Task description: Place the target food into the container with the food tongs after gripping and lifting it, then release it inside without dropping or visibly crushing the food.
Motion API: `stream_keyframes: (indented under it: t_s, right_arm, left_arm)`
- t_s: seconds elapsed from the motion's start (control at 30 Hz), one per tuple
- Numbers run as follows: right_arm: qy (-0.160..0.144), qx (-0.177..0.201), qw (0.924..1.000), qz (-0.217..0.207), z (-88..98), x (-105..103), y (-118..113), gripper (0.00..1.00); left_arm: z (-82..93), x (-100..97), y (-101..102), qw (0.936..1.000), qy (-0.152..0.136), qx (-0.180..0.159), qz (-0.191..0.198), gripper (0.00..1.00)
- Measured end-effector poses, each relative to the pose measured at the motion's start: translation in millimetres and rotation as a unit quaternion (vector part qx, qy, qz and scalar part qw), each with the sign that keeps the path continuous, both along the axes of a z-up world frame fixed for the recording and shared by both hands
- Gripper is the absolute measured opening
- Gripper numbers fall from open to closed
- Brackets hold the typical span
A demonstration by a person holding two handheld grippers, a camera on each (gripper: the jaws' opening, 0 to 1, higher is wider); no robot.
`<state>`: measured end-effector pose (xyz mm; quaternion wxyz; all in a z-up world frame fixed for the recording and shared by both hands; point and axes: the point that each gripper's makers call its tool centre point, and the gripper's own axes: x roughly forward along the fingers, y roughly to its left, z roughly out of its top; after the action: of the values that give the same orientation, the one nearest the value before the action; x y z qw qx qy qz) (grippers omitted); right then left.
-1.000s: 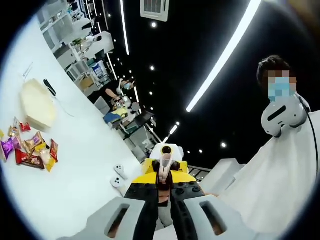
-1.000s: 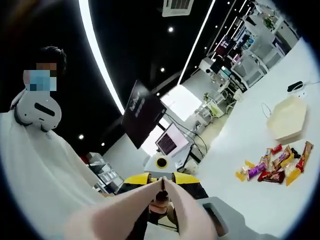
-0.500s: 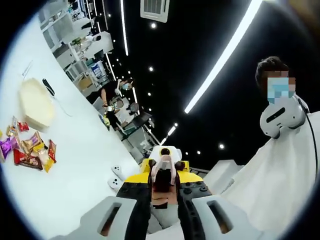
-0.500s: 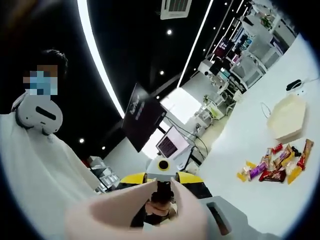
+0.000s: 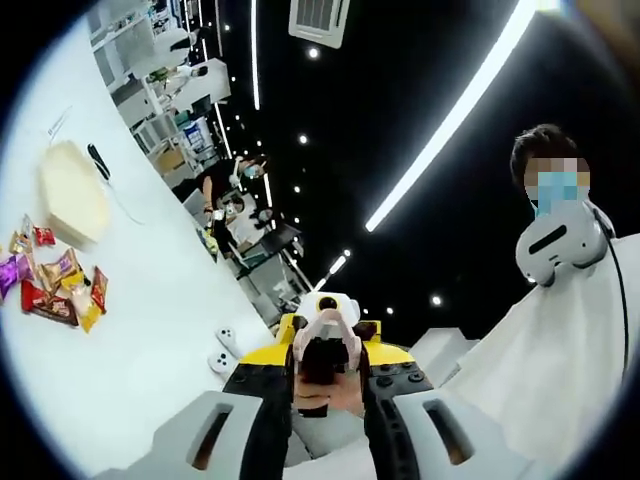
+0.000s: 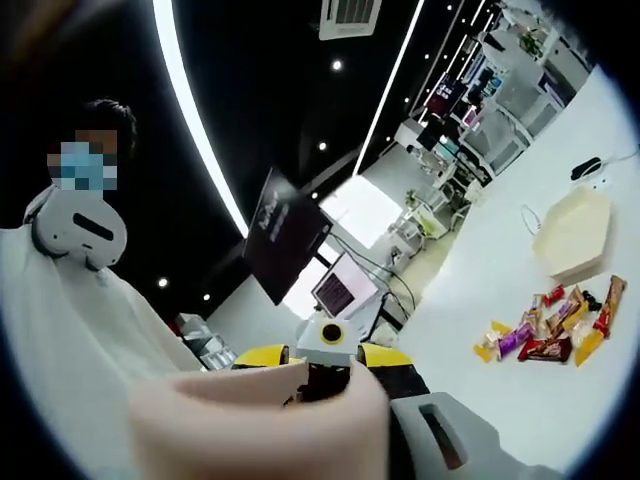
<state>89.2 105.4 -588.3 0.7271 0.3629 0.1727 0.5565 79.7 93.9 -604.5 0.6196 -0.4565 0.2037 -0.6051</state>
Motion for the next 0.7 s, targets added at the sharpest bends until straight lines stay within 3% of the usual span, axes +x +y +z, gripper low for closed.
stream_keyframes:
  t_s: [0.07,0.1,0.33,0.6,0.7]
  right_arm:
    - [0.008,0.010,0.9999,-0.008,0.8,3,-4,0.26]
    - [0.013,0.028,0.9994,-0.013,4.5,8,-8,0.26]
    - [0.011,0.026,0.9988,-0.040,3.6,16,-24,0.25]
    - [0.003,0.008,0.9995,-0.031,-0.6,11,-11,0.27]
    - [0.001,0.010,0.9997,-0.024,0.4,9,-9,0.27]
  left_arm:
    - [3.9,-3.3,-1,0.9999,-0.004,-0.010,-0.008,0.36]
    - [4.0,1.1,1,0.9998,0.015,-0.014,0.002,0.40]
    - [4.1,10.5,15,0.9994,0.007,-0.011,0.031,0.42]
    - [0.5,5.8,5,0.9995,-0.015,0.016,0.025,0.40]
    - [3.3,3.0,3,0.9990,-0.033,0.013,0.028,0.26]
